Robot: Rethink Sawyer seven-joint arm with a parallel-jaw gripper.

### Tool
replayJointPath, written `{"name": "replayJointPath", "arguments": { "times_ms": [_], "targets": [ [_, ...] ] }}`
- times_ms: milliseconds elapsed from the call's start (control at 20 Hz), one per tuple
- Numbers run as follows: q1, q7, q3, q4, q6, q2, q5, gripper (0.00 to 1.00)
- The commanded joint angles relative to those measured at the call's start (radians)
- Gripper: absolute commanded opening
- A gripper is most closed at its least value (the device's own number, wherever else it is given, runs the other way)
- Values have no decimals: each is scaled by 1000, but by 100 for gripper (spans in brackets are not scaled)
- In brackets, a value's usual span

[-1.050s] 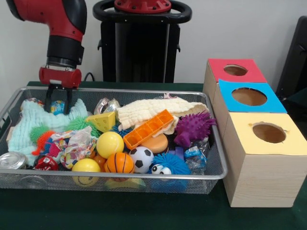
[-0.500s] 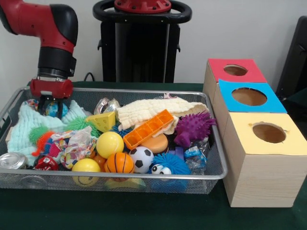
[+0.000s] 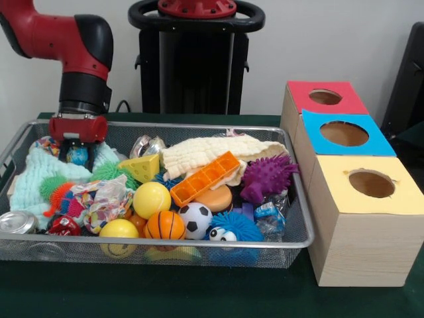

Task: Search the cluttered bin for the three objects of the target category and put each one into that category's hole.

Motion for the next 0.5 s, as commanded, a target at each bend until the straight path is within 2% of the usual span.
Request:
{"name": "replayJointPath", "arguments": {
  "times_ms": [50, 200, 300, 450, 500],
  "targets": [
    [-40, 214, 133, -95, 44, 137, -81, 100],
    [-86, 285, 197, -126, 5, 177, -174, 100],
    [-107, 315, 227, -146, -4, 204, -211, 100],
    [-135, 365, 267, -169, 11, 230, -279, 100],
    [-134, 354, 262, -166, 3, 235, -255, 100]
  ]
}}
